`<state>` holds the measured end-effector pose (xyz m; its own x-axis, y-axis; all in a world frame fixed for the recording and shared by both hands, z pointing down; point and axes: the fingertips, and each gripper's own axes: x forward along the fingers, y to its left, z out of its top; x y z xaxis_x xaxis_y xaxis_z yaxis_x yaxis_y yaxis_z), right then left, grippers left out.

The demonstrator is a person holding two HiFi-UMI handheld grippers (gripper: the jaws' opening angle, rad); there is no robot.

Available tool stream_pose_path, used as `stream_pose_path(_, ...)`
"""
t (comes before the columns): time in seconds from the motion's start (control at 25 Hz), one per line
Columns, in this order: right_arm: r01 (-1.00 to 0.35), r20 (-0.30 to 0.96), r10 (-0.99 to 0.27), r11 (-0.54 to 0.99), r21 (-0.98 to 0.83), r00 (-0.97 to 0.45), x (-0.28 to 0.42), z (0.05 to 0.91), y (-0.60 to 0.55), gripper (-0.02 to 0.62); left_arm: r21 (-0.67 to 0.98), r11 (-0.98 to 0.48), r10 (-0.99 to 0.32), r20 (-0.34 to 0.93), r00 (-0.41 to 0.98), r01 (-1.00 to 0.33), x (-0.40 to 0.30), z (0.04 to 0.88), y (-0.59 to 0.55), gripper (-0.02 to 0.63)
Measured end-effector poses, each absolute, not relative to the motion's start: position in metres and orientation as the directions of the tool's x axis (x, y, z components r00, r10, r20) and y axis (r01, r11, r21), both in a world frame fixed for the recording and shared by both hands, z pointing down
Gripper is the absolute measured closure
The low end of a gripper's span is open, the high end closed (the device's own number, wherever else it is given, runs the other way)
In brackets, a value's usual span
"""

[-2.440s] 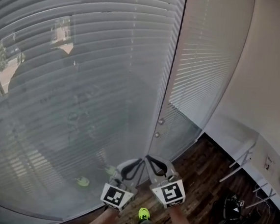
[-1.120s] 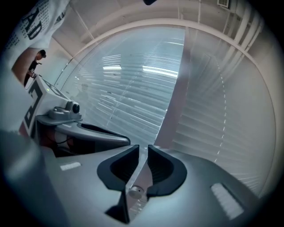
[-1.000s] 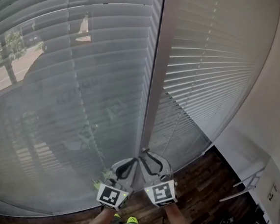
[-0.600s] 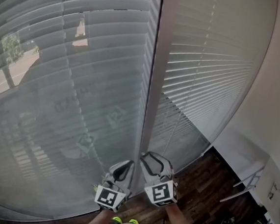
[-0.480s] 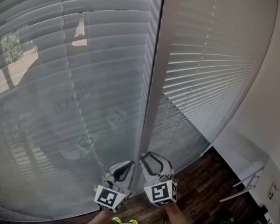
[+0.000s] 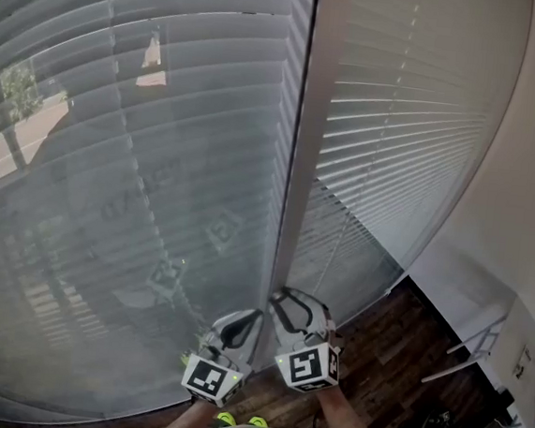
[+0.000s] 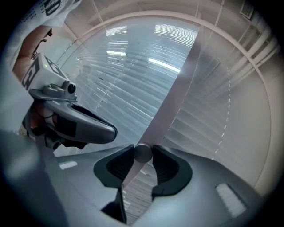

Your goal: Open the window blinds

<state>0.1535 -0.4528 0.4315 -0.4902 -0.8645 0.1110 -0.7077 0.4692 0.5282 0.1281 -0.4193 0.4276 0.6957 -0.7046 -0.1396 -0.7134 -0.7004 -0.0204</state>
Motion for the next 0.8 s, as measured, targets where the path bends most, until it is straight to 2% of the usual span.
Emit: stream_pose_path(0.8,-0.746,0.086,-0.871,0.461,0.481,-0.483,0.1542,0.4308,-0.4533,0.472,-0.019,-0.710,-0.695,-0.135,0.706,-0.704,0.1269,0.4291,-0.4187,0.612)
